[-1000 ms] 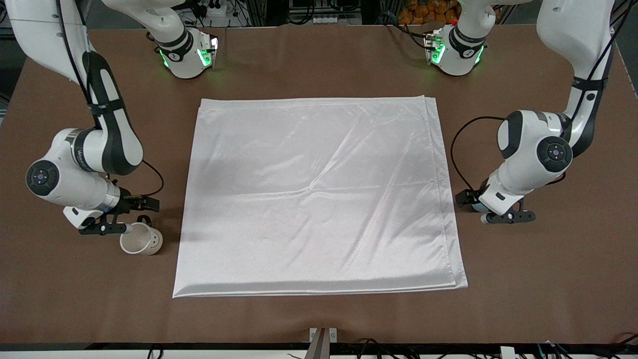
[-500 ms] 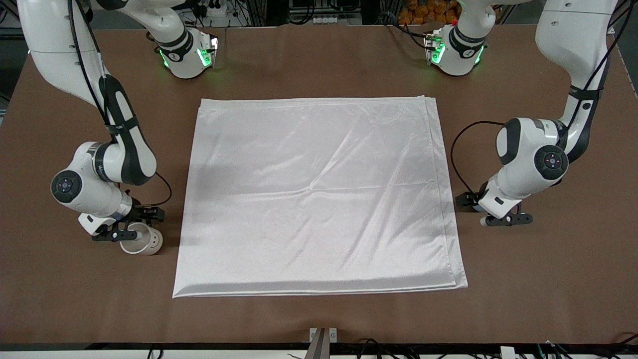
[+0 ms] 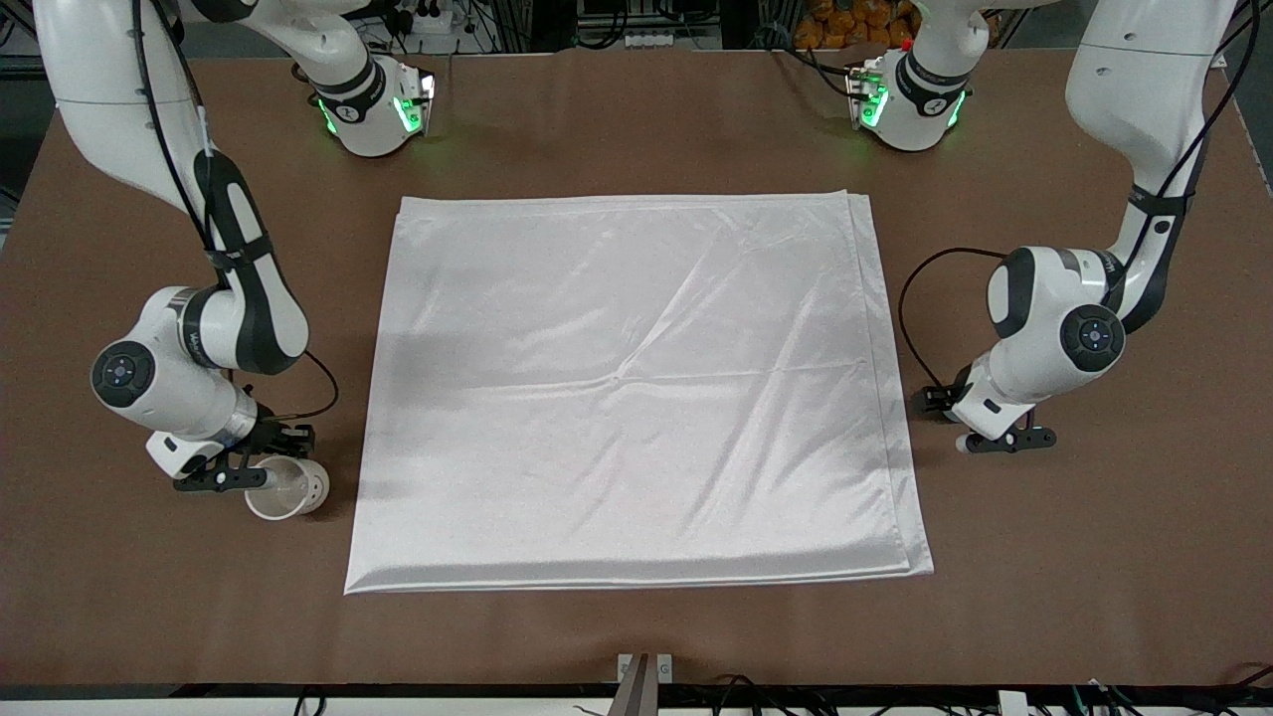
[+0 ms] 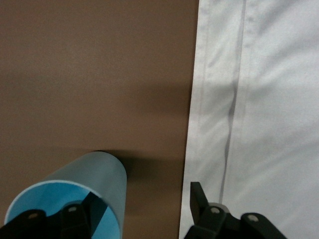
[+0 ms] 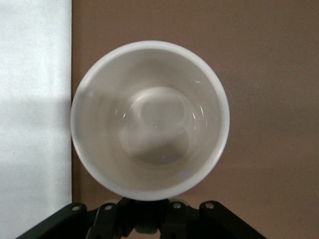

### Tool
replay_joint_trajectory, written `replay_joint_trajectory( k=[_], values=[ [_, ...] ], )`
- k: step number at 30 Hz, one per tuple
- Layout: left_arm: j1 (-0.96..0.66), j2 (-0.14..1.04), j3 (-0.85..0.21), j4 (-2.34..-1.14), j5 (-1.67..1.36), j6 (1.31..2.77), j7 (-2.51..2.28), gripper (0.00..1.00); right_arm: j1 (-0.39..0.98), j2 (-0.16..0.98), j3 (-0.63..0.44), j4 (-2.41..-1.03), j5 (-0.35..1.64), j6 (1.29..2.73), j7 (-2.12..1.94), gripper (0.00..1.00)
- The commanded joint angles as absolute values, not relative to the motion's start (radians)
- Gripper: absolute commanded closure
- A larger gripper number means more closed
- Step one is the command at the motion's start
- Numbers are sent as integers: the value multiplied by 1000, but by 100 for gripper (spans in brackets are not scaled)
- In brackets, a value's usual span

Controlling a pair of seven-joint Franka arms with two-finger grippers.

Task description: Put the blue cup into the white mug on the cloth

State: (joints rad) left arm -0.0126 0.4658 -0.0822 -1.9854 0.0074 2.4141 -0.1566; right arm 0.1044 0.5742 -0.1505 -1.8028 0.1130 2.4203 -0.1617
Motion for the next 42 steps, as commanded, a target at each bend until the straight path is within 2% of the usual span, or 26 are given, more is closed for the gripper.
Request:
replay_joint_trajectory(
  k=[1,6,14,28,37,42],
  values=[
    [-3,468,-89,-2008,31,2450,-150,75,123,546,-147,-1735,137,2320,-160,100],
    [-3,468,-89,-2014,29,2453,-150,96,173,545,-147,-1637,138,2198,-94,100],
    [-3,468,-87,-2014,31,2453,-150,96,255,537,-146,-1566,137,2137,8,100],
    [-3,451,-87,-2013,31,2448,-149,100,538,551,-146,-1506,137,2152,274,100],
    [-3,416,-91,-2006,31,2438,-124,100,692,600,-146,-1503,137,2272,353,100],
    [-5,374,-94,-2000,31,2402,-127,100,765,666,-146,-1456,135,2336,445,100]
  ],
)
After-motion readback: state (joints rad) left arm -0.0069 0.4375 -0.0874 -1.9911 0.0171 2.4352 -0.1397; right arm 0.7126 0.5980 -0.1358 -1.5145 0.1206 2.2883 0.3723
